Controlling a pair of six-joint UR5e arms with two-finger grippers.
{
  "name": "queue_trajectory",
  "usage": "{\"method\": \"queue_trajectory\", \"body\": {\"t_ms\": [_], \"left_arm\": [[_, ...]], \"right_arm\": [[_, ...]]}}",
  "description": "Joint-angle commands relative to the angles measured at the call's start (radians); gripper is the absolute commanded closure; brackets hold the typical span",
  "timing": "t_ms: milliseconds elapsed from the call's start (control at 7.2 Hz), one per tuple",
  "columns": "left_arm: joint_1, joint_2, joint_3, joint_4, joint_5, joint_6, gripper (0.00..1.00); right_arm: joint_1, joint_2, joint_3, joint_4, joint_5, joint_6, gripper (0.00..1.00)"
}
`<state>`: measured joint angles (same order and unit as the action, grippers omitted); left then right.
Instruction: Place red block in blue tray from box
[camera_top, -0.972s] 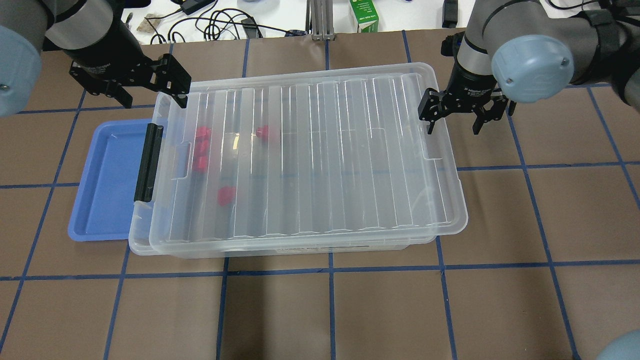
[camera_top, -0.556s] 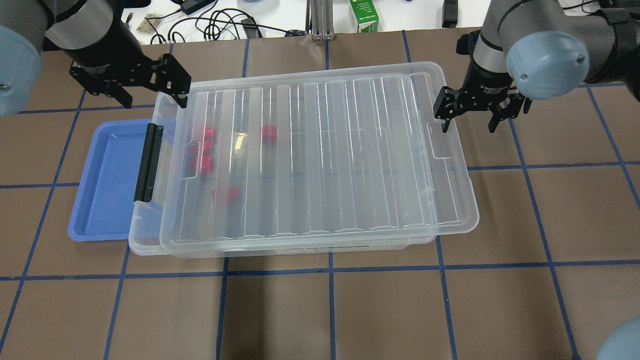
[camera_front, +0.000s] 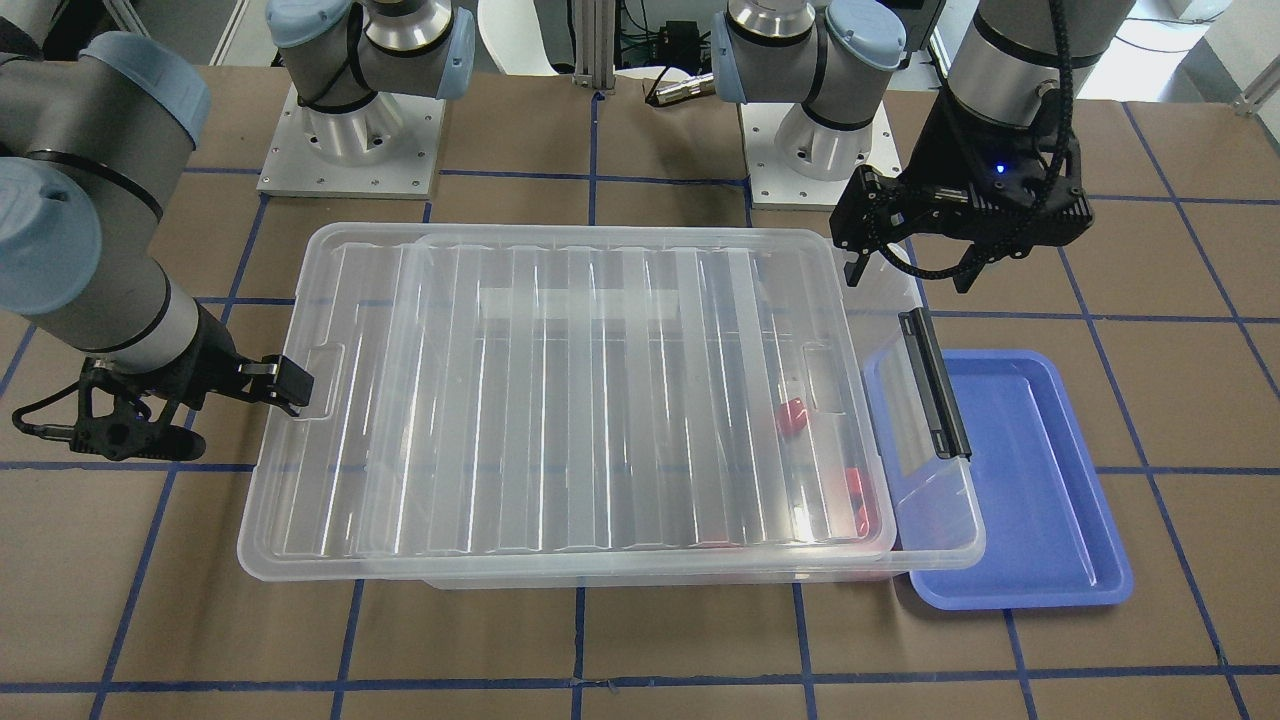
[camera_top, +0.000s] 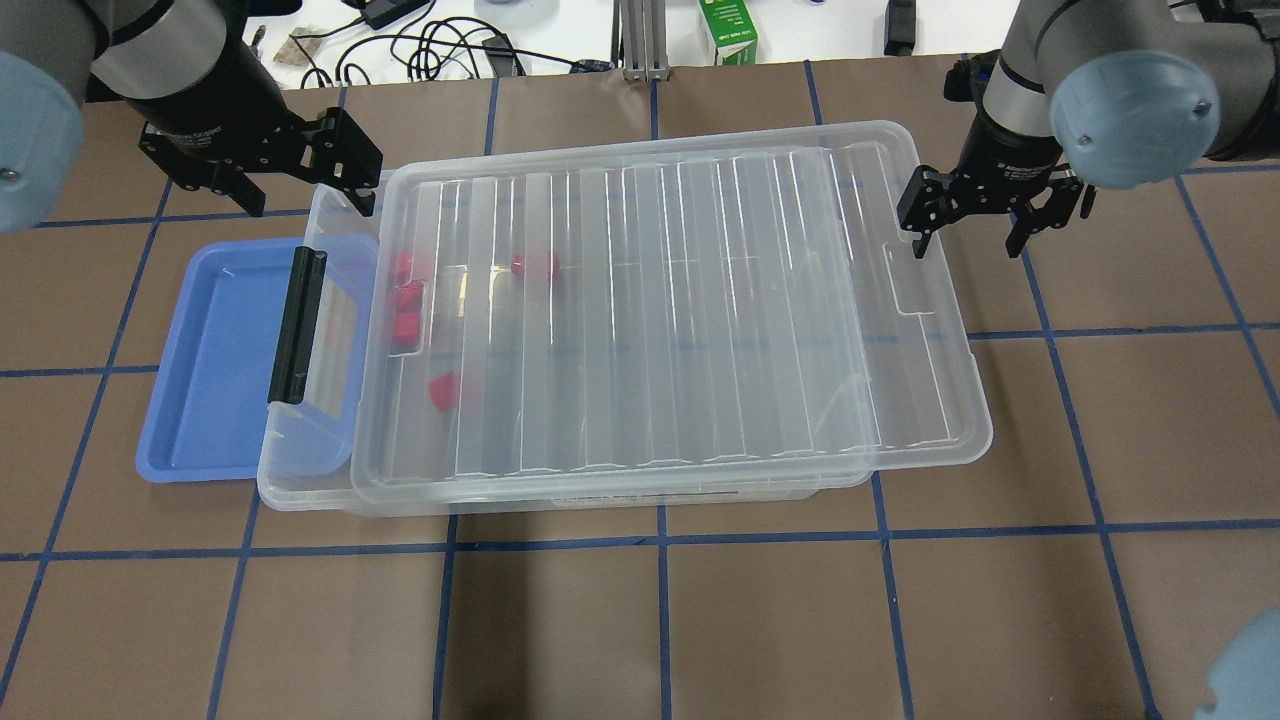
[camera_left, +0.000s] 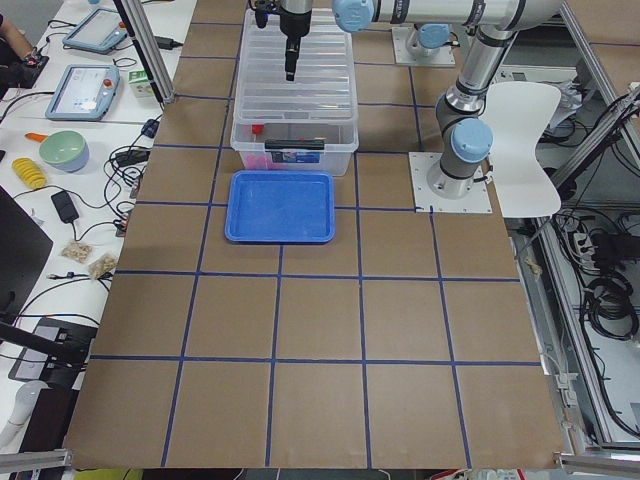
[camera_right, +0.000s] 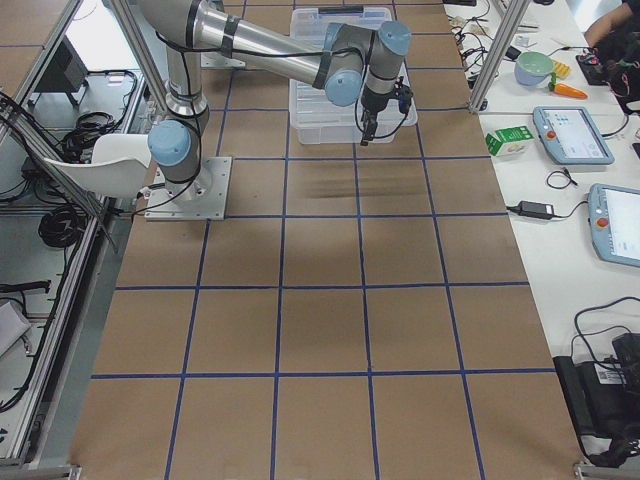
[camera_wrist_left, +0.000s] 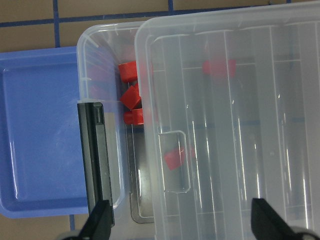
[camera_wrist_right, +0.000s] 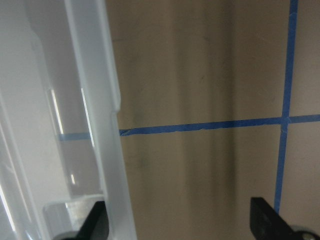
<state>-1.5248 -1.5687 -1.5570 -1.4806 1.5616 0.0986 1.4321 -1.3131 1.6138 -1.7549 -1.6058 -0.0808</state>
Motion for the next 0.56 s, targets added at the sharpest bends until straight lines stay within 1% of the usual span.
{"method": "queue_trajectory", "body": {"t_ms": [0,417], "left_arm": [[-0.003,0.001,-0.006,-0.003,0.005,0.009,0.00],[-0.005,0.004,-0.017,-0.003,0.002,0.010,0.00]], "right_arm": [[-0.054,0.000,-0.005,0.002,0.000,-0.063,0.00],[-0.070,-0.002,-0.008,0.000,-0.002,-0.095,0.00]]}}
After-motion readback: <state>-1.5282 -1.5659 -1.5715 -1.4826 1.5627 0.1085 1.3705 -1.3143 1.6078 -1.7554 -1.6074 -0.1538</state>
